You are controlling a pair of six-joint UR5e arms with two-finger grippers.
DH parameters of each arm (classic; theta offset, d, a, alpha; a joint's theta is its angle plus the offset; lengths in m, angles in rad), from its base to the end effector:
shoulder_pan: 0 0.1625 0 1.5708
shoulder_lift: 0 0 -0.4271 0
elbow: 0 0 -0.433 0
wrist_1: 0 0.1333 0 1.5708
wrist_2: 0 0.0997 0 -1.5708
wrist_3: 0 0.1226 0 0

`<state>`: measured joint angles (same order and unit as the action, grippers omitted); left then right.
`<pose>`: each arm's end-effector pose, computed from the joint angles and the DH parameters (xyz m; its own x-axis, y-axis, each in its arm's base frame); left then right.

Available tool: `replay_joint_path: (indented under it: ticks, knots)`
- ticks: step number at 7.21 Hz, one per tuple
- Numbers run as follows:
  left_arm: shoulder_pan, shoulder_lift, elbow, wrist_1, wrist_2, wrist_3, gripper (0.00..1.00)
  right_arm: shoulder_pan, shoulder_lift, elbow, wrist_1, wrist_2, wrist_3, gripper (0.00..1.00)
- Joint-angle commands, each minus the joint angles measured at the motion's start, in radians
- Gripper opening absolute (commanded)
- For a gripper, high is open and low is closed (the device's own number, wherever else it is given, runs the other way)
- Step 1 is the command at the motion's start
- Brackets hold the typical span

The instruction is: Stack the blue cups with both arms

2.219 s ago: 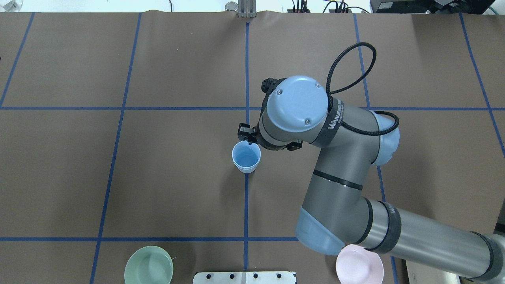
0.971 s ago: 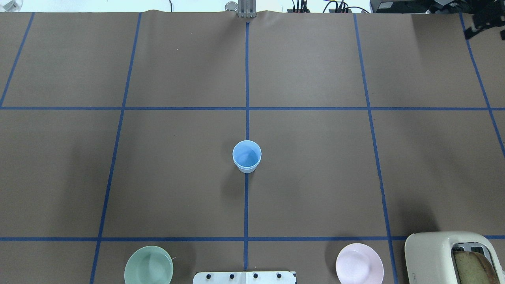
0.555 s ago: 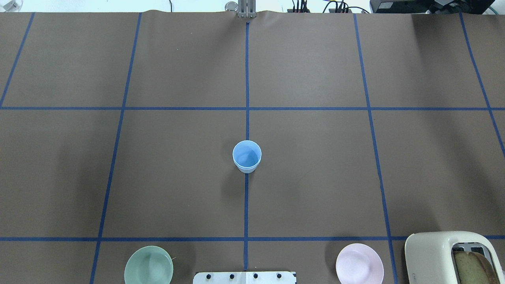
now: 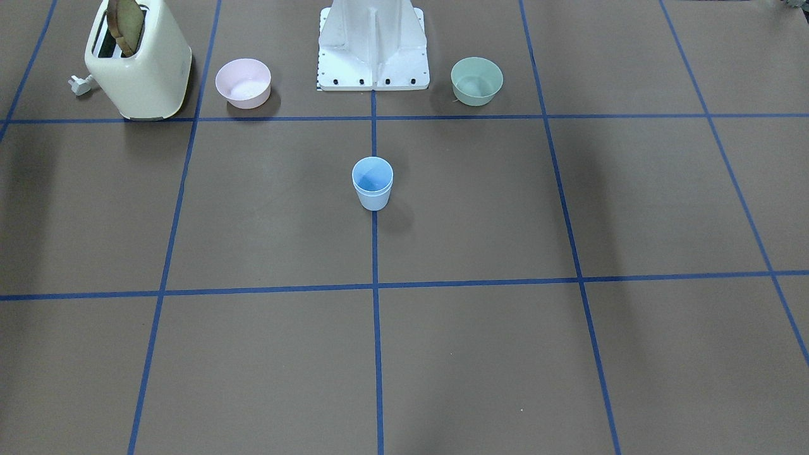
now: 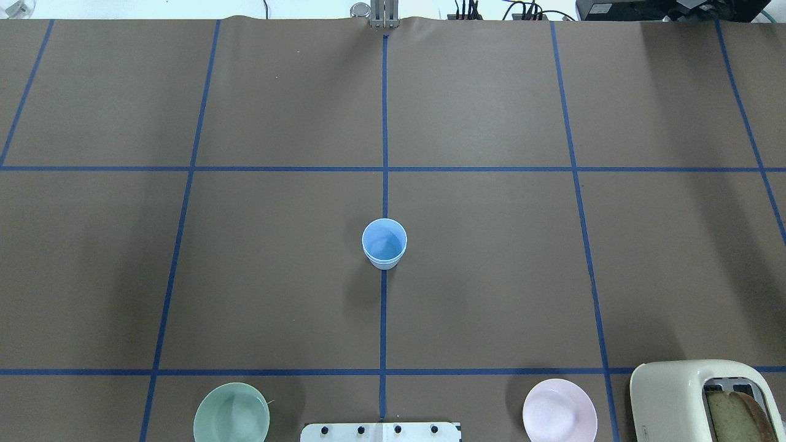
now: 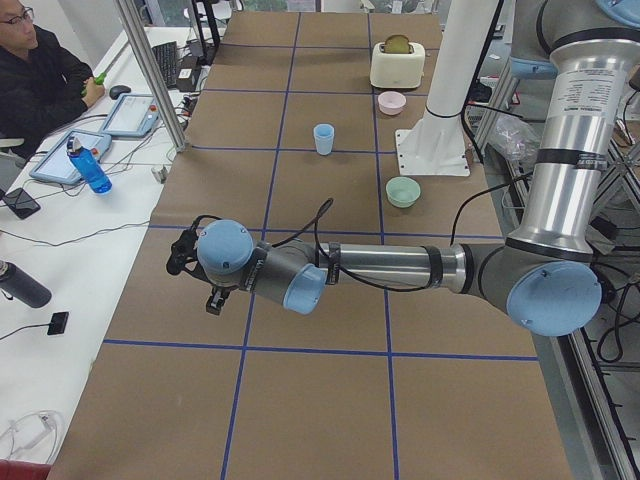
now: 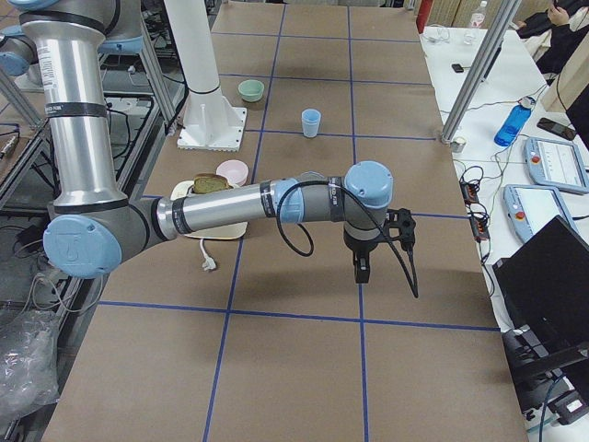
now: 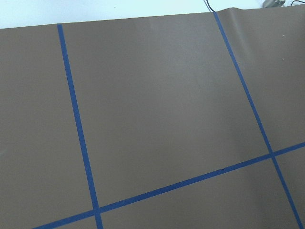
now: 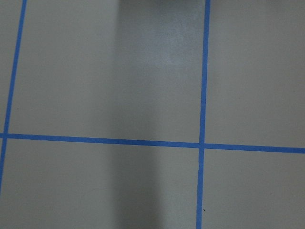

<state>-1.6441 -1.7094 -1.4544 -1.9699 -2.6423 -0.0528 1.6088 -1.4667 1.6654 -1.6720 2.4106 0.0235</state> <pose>-0.0700 -0.6034 0.5887 0.4996 0.2745 -0.8216 0.0933 0.9259 0.3661 0.0639 -0.5740 0.5736 0.6688 -0.0237 0.7431 -0.0535 0.9954 0.0799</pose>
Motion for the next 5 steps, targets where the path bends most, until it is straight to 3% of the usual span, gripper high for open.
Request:
replay_joint_path:
  ticks: [1, 5]
  knots:
    - [0.000, 0.011, -0.003, 0.000, 0.001, 0.001, 0.98, -0.010, 0.029, -0.184, 0.172, -0.004, 0.003, 1.00]
    - [-0.002, 0.011, -0.006, 0.002, 0.002, 0.001, 0.98, -0.015, 0.046, -0.204, 0.196, -0.005, 0.012, 1.00]
